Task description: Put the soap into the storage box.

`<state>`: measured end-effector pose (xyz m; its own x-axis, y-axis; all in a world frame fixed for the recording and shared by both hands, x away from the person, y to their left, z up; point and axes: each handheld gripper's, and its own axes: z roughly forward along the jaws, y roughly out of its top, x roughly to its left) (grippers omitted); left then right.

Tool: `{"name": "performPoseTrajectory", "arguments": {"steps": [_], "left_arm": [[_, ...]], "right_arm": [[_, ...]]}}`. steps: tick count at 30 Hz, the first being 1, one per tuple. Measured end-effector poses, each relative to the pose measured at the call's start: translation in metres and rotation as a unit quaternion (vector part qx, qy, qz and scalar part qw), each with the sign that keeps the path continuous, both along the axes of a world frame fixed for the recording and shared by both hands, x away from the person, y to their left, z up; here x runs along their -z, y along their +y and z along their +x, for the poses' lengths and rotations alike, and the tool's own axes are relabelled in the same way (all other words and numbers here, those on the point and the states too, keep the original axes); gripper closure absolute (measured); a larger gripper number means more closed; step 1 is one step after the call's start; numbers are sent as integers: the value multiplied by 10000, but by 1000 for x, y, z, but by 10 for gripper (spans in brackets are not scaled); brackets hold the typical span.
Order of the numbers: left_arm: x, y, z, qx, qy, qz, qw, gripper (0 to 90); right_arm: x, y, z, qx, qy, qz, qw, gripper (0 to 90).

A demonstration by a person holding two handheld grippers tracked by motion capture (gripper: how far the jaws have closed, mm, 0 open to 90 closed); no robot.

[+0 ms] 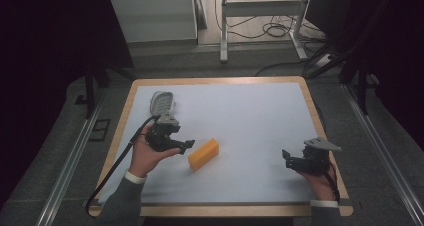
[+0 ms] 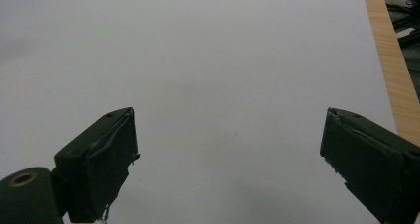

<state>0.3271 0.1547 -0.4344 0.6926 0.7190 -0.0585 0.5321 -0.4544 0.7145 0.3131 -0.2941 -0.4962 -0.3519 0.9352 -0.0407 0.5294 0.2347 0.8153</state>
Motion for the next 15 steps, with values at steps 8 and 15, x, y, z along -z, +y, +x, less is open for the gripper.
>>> {"name": "performPoseTrajectory", "arguments": {"steps": [8, 15], "left_arm": [[11, -19, 5, 196, 178, 84, 9996, 238], [21, -28, 7, 225, 342, 158, 9990, 237]], "right_arm": [[1, 0, 0, 31, -7, -15, 10000, 77], [2, 0, 0, 38, 3, -36, 10000, 77]]}}
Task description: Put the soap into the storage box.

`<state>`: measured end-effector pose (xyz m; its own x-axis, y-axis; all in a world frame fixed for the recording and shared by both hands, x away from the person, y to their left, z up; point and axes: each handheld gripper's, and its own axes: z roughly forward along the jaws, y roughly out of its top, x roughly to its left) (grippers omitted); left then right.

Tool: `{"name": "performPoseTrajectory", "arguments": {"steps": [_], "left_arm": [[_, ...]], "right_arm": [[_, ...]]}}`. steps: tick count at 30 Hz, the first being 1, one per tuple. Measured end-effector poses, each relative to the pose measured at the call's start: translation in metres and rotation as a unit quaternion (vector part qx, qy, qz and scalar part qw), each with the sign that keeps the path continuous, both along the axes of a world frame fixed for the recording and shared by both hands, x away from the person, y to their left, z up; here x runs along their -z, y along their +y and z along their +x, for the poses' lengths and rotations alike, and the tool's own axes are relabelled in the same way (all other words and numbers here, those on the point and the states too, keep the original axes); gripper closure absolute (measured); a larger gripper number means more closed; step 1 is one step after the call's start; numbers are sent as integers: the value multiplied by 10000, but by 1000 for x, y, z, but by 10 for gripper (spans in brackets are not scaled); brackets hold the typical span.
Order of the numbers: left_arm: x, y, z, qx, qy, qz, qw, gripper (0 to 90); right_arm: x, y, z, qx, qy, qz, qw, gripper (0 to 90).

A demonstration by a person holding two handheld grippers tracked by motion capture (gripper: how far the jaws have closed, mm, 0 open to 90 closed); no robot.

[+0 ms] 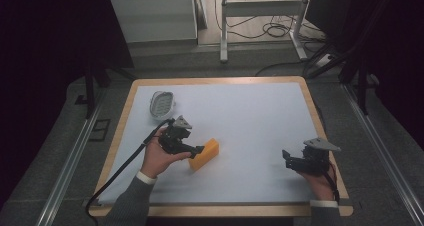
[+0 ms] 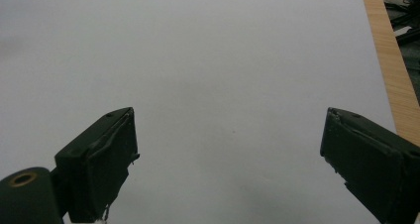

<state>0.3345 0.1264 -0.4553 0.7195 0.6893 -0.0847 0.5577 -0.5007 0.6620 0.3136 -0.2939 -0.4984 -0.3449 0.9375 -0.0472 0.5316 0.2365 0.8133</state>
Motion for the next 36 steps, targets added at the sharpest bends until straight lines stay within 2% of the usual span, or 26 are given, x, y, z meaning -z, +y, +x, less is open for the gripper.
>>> {"name": "performPoseTrajectory", "arguments": {"steps": [3, 9, 14, 22, 29, 36], "left_arm": [[4, -4, 1, -3, 99, 60, 9999, 238], [11, -10, 2, 40, 202, 46, 9998, 239], [18, -26, 1, 176, 210, 254, 9993, 238], [27, -33, 5, 117, 310, 433, 9985, 262], [32, -36, 5, 6, 399, 525, 9978, 337], [36, -38, 7, 33, 479, 538, 9974, 410]], "right_arm": [[0, 0, 0, 6, 7, -14, 10000, 77], [1, 0, 1, 15, 22, -26, 10000, 77], [2, 0, 1, 29, 34, -46, 10000, 77], [3, -1, 1, 60, 22, -65, 10000, 77], [3, -1, 1, 56, 38, -74, 9999, 77], [4, -1, 1, 102, 82, -112, 9999, 77]]}}
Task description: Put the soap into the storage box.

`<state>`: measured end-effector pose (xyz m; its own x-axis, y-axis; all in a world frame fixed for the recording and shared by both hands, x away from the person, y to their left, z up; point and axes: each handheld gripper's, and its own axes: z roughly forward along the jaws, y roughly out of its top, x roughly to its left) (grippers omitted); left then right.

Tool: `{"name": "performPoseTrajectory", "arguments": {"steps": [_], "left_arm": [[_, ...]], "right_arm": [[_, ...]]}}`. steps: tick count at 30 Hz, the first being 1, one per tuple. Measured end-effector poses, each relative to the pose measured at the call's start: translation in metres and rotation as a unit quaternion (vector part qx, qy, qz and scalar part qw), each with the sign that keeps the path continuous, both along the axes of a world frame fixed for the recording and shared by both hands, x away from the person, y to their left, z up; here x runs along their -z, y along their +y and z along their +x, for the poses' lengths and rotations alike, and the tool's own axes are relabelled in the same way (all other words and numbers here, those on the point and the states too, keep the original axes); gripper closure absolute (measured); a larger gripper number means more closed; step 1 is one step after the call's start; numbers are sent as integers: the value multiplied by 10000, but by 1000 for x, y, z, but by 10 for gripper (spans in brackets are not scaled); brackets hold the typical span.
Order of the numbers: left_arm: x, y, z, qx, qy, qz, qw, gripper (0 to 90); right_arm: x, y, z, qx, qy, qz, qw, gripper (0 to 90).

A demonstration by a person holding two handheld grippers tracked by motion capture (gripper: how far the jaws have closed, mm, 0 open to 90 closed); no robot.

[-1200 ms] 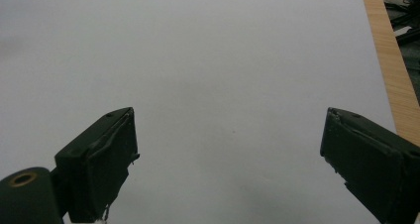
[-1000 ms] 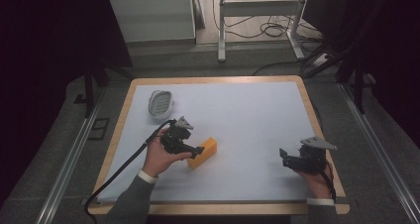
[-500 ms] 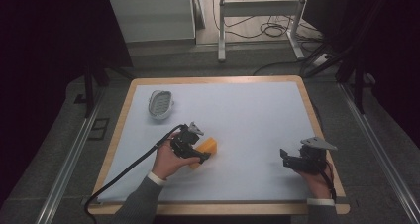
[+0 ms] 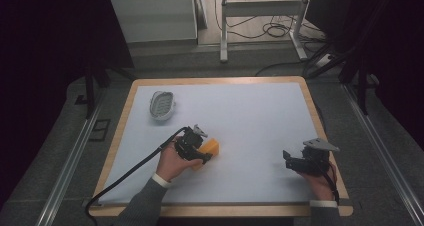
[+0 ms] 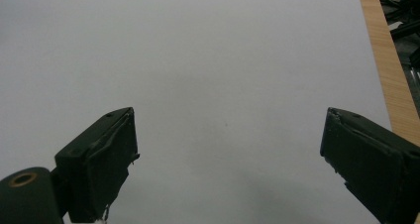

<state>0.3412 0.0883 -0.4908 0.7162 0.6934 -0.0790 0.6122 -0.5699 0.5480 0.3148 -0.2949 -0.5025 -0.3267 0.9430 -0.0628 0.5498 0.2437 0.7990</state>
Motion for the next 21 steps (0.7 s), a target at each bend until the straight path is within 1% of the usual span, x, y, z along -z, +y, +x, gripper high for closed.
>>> {"name": "performPoseTrajectory", "arguments": {"steps": [2, 4, 7, 9, 10, 11, 12, 16, 21], "left_arm": [[2, -1, 0, 6, -1, 17, 10000, 448], [4, -2, 1, 24, 46, 36, 10000, 471], [5, -2, 2, 52, 97, -3, 9999, 514], [5, -3, 2, 124, 152, -61, 9998, 553], [4, -4, 2, 133, 141, -35, 9998, 581], [4, -4, 2, 133, 141, -35, 9998, 585], [4, -4, 1, 120, 94, -3, 9999, 592], [4, -4, 1, 94, 61, -26, 9999, 602], [2, -3, 1, 109, 77, -23, 9999, 607]], "right_arm": [[0, 0, 0, 6, -4, 2, 10000, 77], [1, 0, 0, 4, 0, 4, 10000, 77], [1, 0, 1, 11, 9, 0, 10000, 77], [1, 0, 0, 12, 7, -4, 10000, 77], [1, 0, 0, 12, 4, -5, 10000, 77], [1, 0, 0, 12, 4, -5, 10000, 77], [1, 0, 0, 21, 4, -10, 10000, 77], [1, -1, 1, 35, 7, -18, 10000, 77], [1, -1, 1, 29, 3, -22, 10000, 77]]}}
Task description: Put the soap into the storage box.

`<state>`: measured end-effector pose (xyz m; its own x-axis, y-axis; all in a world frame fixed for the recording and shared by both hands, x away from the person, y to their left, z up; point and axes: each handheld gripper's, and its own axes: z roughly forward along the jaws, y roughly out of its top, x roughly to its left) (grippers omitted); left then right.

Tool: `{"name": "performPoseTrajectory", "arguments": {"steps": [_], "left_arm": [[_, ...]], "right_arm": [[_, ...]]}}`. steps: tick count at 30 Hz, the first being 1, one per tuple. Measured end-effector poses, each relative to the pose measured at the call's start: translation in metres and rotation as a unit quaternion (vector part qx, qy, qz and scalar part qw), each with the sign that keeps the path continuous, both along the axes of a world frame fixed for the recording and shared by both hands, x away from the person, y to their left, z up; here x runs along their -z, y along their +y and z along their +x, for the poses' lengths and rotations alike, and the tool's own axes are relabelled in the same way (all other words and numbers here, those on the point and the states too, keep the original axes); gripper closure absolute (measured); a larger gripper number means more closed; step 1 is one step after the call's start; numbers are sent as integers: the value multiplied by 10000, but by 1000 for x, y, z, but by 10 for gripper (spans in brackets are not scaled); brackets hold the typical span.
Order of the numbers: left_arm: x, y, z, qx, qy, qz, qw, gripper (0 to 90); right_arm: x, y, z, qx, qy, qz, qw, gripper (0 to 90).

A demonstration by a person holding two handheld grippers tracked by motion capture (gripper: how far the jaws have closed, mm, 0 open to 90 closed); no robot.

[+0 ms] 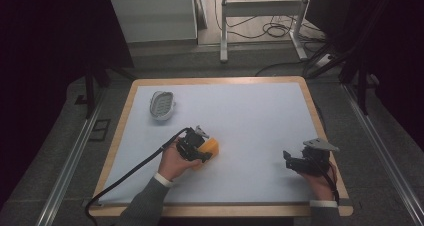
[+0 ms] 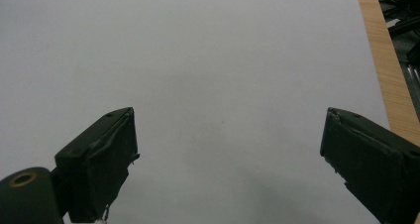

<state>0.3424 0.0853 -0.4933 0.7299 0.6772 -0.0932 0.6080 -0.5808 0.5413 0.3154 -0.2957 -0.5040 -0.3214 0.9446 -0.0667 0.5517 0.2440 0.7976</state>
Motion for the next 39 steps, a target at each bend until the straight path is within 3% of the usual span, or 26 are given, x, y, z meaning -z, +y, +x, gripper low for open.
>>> {"name": "performPoseTrajectory", "arguments": {"steps": [10, 13, 23, 26, 39], "left_arm": [[-6, 4, 0, 31, 17, -112, 9999, 611], [-11, 7, -1, 12, -111, -162, 9998, 611], [-20, 14, -2, 14, -203, -238, 9995, 611], [-23, 15, -3, 0, -312, -263, 9992, 611], [-29, 22, -1, -24, -326, -334, 9989, 613]], "right_arm": [[-1, 0, -1, -19, -15, -1, 10000, 77], [-1, -1, -1, -6, -18, 0, 10000, 77], [-1, -1, -1, -6, -25, 7, 10000, 77], [0, -2, -1, -2, -19, 5, 10000, 77], [-1, -2, -1, 10, -26, 13, 10000, 77]]}}
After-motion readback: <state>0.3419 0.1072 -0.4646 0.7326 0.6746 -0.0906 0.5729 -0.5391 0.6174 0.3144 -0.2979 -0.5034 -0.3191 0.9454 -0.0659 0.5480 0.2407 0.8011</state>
